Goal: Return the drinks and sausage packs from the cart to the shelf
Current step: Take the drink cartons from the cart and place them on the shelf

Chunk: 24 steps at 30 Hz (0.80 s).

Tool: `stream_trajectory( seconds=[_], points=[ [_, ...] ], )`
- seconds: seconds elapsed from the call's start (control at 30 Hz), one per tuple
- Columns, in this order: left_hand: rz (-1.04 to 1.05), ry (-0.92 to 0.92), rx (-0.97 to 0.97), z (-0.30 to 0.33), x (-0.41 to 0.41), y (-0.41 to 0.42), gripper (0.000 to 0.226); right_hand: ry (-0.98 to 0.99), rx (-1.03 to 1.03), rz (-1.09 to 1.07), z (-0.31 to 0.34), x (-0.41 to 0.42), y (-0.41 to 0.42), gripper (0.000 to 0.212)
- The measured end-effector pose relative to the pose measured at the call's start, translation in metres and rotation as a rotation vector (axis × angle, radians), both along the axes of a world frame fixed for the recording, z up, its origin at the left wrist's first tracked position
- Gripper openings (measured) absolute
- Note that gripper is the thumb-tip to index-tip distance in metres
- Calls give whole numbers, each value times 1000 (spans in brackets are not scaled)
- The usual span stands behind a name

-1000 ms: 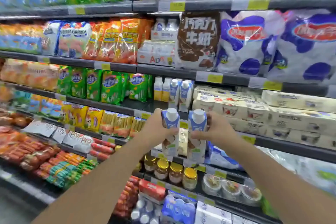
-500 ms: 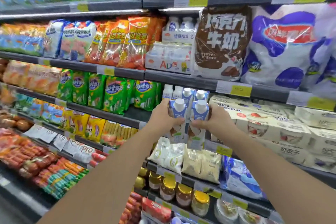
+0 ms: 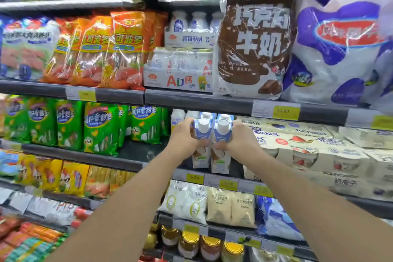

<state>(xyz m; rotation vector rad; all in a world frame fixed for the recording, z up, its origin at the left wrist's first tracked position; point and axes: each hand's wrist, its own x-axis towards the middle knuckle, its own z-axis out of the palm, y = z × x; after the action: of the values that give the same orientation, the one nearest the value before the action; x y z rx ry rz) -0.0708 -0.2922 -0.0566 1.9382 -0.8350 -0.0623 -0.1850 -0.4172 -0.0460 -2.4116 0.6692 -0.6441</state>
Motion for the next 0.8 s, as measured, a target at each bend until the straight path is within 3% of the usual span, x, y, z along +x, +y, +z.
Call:
stream_trajectory(
  seconds=[0.23,0.43,0.57,0.8],
  points=[
    [-74,20,23,-9,25,-4,59,12,41,-144,-11,10,2,34],
    [-127,-65,210,-29,29,3,46,-27,68,-346,-30,18,19,69],
    [-115,-57,208,-36,28,1,47,-24,1,-406,-43,22,24,56],
    [-140,-44,163,-35,25,2,44,-10,34,-443,-40,22,28,54]
  ],
)
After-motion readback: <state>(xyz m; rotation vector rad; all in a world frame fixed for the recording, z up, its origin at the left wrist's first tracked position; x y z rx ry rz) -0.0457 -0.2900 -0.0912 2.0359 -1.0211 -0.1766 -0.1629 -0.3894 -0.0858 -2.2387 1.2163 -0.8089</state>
